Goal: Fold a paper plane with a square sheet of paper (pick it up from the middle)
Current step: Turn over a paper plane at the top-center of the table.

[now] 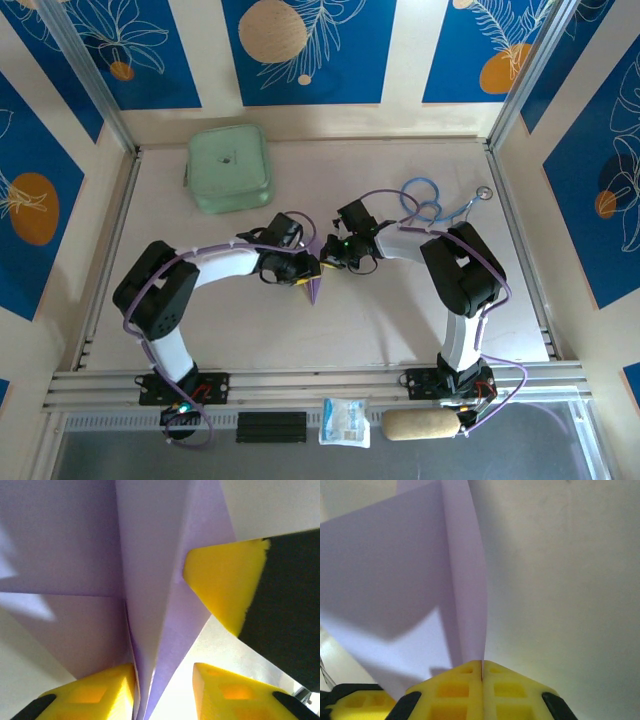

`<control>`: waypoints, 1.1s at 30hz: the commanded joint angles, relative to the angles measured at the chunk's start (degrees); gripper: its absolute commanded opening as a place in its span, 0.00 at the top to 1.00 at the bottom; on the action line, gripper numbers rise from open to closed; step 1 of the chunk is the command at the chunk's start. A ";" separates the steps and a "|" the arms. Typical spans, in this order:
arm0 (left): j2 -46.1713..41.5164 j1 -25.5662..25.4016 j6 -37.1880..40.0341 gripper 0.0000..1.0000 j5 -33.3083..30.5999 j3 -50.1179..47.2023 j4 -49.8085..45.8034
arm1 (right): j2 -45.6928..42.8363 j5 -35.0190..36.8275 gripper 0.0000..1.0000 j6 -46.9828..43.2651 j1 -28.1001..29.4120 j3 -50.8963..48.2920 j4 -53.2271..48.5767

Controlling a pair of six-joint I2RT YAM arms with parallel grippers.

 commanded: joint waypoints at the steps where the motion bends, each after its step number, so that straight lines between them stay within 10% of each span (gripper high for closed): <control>1: 1.29 -0.85 1.65 0.64 -0.88 2.07 -2.14 | -1.69 -1.97 0.98 0.29 0.23 1.64 -1.61; 33: 3.02 -1.47 0.37 0.79 -6.37 3.56 -4.66 | -1.20 -3.63 0.98 1.96 0.51 3.32 -3.48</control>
